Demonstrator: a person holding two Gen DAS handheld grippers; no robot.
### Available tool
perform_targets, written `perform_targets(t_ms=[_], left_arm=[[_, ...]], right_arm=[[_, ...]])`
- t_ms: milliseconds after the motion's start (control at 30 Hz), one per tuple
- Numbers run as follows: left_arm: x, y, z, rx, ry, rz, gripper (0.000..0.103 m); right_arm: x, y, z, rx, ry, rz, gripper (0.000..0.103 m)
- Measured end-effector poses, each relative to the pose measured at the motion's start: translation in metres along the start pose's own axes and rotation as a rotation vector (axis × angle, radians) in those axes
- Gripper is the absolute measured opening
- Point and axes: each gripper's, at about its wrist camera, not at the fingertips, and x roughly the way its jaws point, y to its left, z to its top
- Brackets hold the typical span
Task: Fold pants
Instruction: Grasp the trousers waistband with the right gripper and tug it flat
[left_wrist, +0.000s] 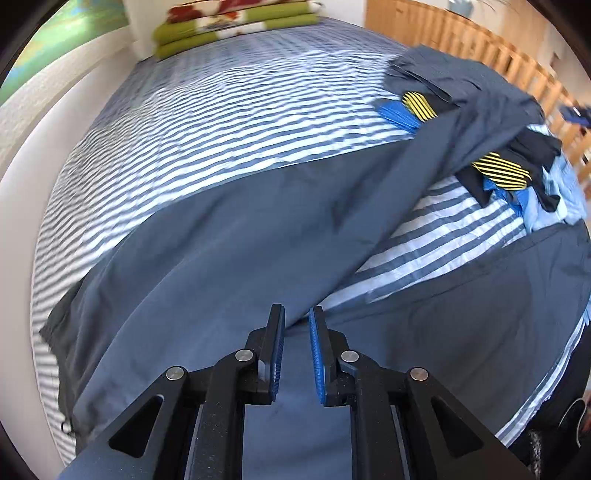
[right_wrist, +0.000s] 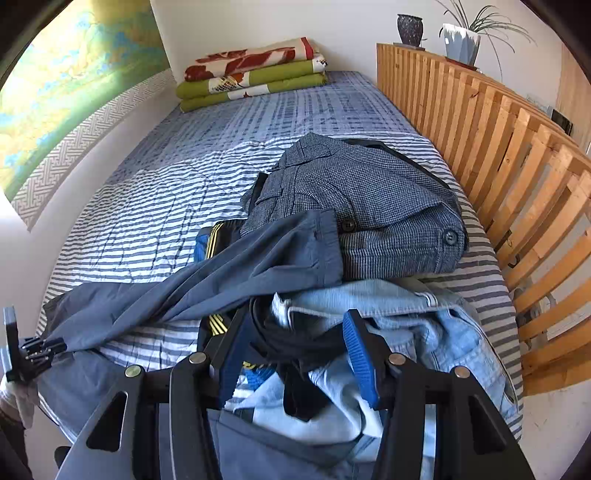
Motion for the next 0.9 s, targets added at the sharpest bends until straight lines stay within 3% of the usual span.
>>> perform_targets(t_ms=[133,233,267,367,533,567,600,633,767,900], left_arm=[[0.028,-0.025,0.023,0.061,0.018,-0.020,0.015],[0.045,-0.044,0.032,0.108,0.034,0.010,0.027],[0.048,-0.052,0.033,0.126,0.032,0.024,0.031],[0.055,-0.061,0.041,0.154,0.031,0.025,0.032],[0.079,-0.060,0.056,0.123,0.059,0.003,0.032],[0.085,-0.058,0.058,0.110,0.067,-0.003,0.030],[0.090,-0.056,0.060,0.101,0.073,-0.011,0.012],[0.093,-0.055,0.061,0.096,0.084,-0.017,0.000],[0.084,-0.052,0.060,0.092,0.040,-0.012,0.000],[0.055,-0.039,0.061,0.039,-0.029,-0.038,0.000]], right_arm=[[0.049,-0.006,0.041,0.014,0.058,-0.054,0.047],[0.087,-0.020,0.068,0.063,0.114,-0.063,0.048],[0.098,-0.025,0.075,0.080,0.129,-0.059,0.048],[0.124,-0.041,0.089,0.128,0.143,-0.052,0.049],[0.152,-0.048,0.098,0.169,0.173,0.024,0.049],[0.154,-0.047,0.098,0.163,0.177,0.026,0.048],[0.155,-0.043,0.098,0.150,0.180,0.025,0.044],[0.156,-0.039,0.098,0.132,0.177,0.019,0.027],[0.142,-0.018,0.099,0.033,0.136,-0.028,0.022],[0.098,-0.006,0.107,-0.025,0.005,-0.004,0.022]])
